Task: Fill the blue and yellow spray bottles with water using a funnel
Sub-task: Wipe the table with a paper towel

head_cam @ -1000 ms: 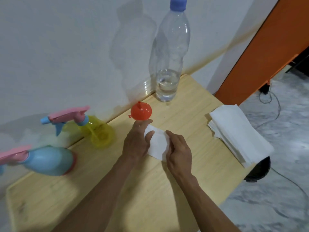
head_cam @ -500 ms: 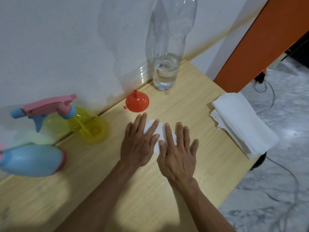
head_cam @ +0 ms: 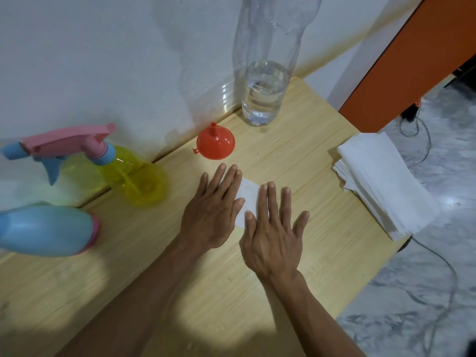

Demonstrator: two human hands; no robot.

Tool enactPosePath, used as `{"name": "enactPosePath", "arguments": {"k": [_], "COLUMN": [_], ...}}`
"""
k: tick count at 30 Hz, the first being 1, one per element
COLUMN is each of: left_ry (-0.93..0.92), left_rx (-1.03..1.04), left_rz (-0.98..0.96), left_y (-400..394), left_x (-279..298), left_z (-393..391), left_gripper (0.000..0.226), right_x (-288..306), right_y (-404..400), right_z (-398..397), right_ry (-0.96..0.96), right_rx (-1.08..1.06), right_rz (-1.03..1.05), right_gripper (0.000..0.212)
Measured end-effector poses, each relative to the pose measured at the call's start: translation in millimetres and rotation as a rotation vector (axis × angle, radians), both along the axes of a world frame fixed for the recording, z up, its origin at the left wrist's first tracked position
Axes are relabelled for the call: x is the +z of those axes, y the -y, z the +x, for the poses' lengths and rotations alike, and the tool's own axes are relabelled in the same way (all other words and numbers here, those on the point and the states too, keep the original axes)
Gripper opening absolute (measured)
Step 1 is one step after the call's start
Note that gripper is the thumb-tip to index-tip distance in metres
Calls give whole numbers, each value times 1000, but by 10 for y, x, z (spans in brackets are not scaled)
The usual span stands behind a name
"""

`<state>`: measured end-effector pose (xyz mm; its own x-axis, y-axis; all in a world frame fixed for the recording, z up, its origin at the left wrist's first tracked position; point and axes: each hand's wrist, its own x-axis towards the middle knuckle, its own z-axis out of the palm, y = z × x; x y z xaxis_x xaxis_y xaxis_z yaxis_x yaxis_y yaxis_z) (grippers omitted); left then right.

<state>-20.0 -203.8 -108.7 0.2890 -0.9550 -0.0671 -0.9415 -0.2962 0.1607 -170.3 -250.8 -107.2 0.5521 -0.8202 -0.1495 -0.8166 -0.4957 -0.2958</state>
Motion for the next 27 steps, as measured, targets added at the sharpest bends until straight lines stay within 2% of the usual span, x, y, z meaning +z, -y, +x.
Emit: {"name": "enactPosePath", "arguments": {"k": [12, 17, 27], "left_ry": [8, 25, 46], "left_rx": [99, 185, 446], "left_rz": [-138, -191, -165], "left_y": [-431, -704, -1455], "left_x": [-2, -5, -2], "left_z": [63, 17, -120], "left_gripper": [56, 52, 52], "right_x": [-74, -42, 74], "right_y": [-294, -444, -778], "right_z": [141, 202, 364], "right_ry": [58, 47, -11], "right_rx": [128, 280, 626], "right_rz": [-76, -69, 52], "right_gripper": [60, 60, 62]}}
